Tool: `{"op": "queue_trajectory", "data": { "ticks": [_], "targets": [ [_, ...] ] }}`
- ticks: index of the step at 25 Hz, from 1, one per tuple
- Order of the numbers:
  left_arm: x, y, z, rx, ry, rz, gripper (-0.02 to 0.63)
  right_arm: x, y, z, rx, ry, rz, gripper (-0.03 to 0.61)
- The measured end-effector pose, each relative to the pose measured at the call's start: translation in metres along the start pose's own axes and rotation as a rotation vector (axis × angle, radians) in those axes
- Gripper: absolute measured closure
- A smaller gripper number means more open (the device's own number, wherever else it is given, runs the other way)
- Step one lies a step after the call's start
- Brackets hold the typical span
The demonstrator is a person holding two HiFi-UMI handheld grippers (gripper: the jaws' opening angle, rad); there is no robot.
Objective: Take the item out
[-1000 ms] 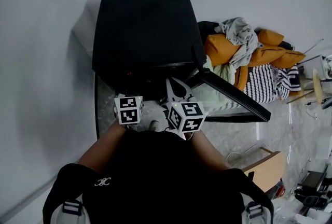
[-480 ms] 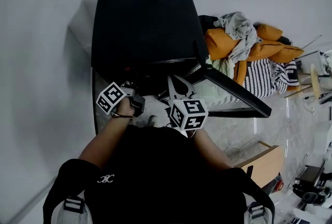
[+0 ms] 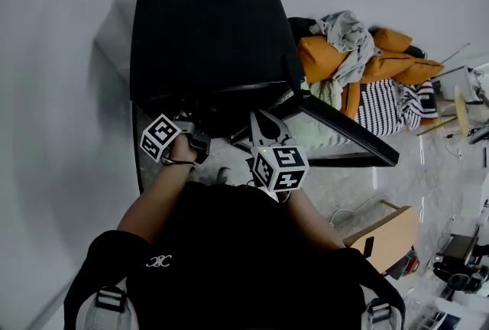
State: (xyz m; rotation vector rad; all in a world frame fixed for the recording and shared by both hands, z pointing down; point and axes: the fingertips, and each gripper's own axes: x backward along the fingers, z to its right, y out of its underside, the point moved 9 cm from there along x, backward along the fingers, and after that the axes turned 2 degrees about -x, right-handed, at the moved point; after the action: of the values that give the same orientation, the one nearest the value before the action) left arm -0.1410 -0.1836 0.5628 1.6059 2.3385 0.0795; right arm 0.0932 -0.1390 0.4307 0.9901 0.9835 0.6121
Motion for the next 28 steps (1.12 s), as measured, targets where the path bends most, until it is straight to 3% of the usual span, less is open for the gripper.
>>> {"op": "queue_trajectory", "data": {
  "ticks": [6, 13, 15, 28],
  "targets": [
    [-0.011, -0.007, -0.003, 0.036, -0.008, 0.016, 0.499, 0.005, 0.002, 0.006, -0.01, 0.024, -0.004, 0.571],
    [-0.017, -0.011, 0.0, -0.03, -0.013, 0.009, 0.502, 0.01, 0.007, 0.01, -0.022, 0.049, -0.005, 0.571],
    [-0.017, -0.011, 0.004, -0.043, -0.011, 0.009, 0.532, 0.011, 0.007, 0.01, -0.026, 0.055, -0.002, 0.571],
    [-0.003, -0.004, 0.002, -0.018, 0.002, -0.018, 0.551, 0.011, 0.013, -0.001, -0.018, 0.032, -0.013, 0.571]
  ]
}}
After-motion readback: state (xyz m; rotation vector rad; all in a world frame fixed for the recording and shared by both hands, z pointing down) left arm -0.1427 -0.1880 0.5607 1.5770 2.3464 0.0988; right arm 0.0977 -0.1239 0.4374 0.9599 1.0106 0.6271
